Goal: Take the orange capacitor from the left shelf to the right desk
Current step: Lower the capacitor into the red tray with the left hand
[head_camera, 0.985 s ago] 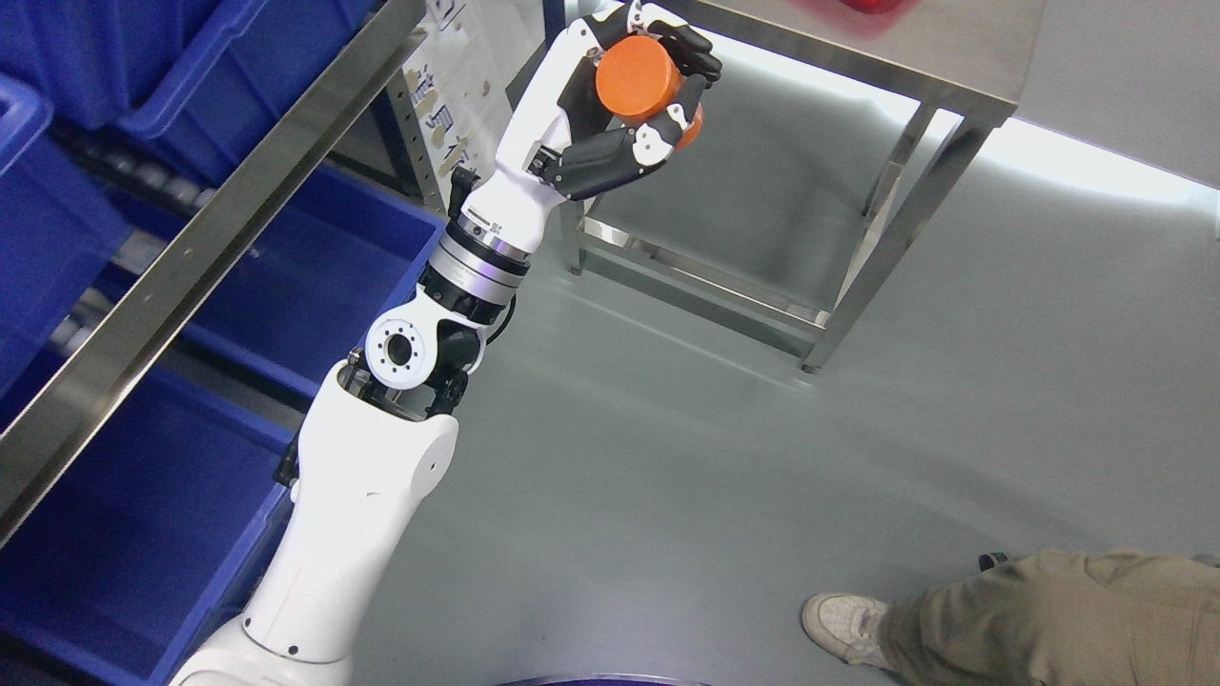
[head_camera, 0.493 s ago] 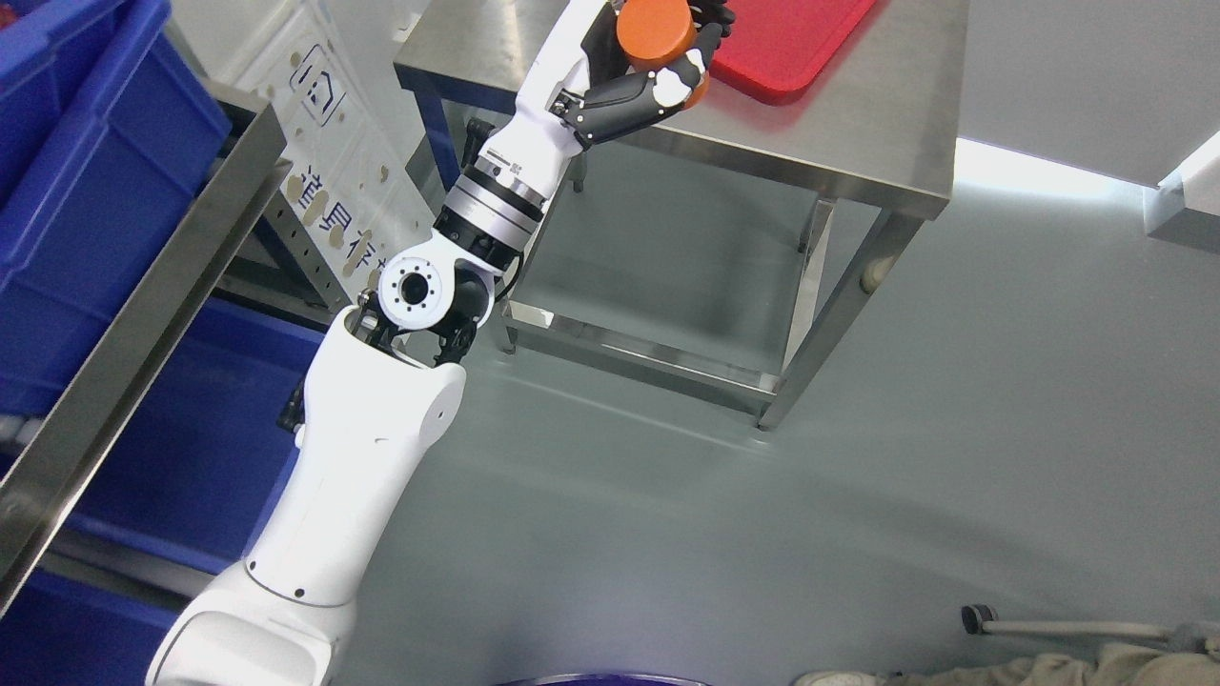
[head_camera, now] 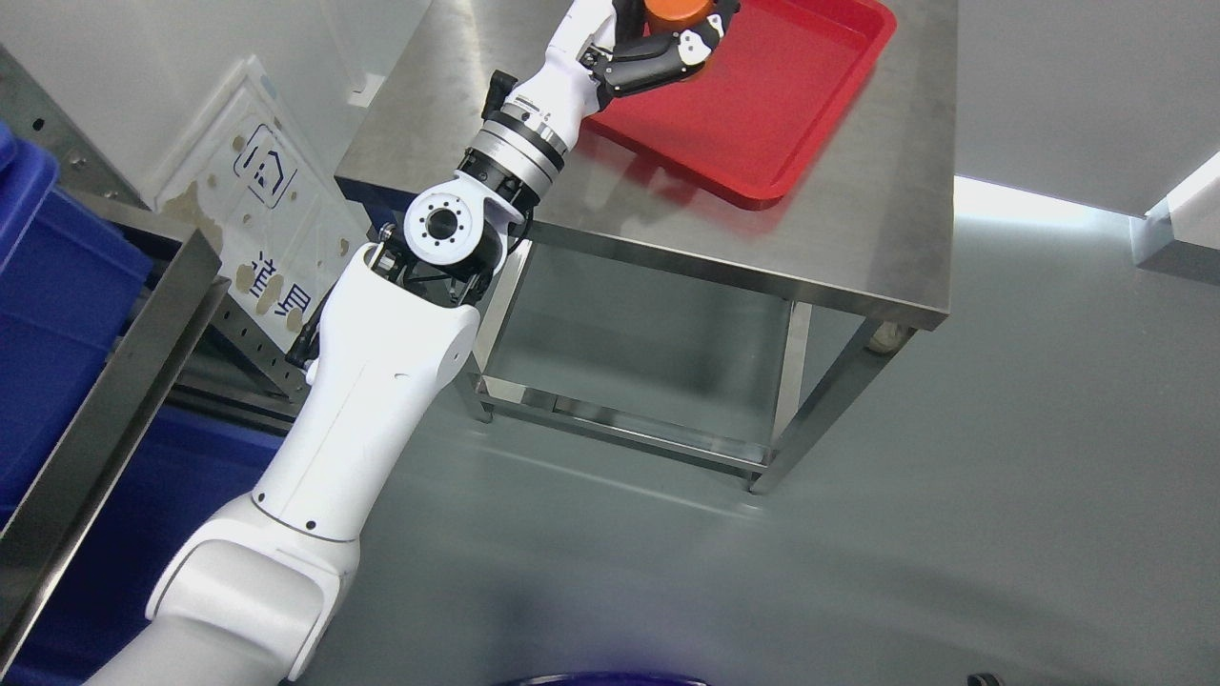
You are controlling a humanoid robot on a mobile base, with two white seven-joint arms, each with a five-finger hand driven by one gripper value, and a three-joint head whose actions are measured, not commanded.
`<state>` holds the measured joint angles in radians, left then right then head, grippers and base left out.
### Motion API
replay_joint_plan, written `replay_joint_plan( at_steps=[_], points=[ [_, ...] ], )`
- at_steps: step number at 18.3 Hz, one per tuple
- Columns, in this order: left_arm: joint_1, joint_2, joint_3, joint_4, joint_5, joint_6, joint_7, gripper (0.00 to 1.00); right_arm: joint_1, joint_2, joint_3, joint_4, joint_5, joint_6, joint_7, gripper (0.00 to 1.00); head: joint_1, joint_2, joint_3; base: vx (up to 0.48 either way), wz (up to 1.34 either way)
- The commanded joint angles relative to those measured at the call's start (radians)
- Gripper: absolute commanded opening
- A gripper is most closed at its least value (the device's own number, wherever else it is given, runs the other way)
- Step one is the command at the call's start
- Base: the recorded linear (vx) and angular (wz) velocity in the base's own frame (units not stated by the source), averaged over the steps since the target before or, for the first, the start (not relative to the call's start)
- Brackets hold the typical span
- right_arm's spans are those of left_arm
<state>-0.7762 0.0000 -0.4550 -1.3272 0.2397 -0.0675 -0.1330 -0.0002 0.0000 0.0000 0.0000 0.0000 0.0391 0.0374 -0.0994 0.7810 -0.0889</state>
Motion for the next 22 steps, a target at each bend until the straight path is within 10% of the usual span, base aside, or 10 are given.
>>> replay_joint_plan(
  at_steps=[1,15,22],
  points=[
    [-0.092,0.017,-0.168,0.321,-0.01,-0.003,0.004,0.07,-0.001,-0.017,-0.011,-0.034,0.005,0.001,-0.005,1.0,0.0,0.0,0.0,0.268,-0.06],
    [-0.092,0.017,-0.251,0.382,-0.007,0.0,0.112,0.27,-0.001,-0.017,-0.011,-0.034,0.005,0.001,-0.005,1.0,0.0,0.0,0.0,0.151,-0.02],
    [-0.139,0.017,-0.179,0.353,-0.005,0.0,0.112,0.82,-0.001,-0.017,-0.011,-0.034,0.005,0.001,-0.005,1.0,0.0,0.0,0.0,0.036,0.0]
  ],
)
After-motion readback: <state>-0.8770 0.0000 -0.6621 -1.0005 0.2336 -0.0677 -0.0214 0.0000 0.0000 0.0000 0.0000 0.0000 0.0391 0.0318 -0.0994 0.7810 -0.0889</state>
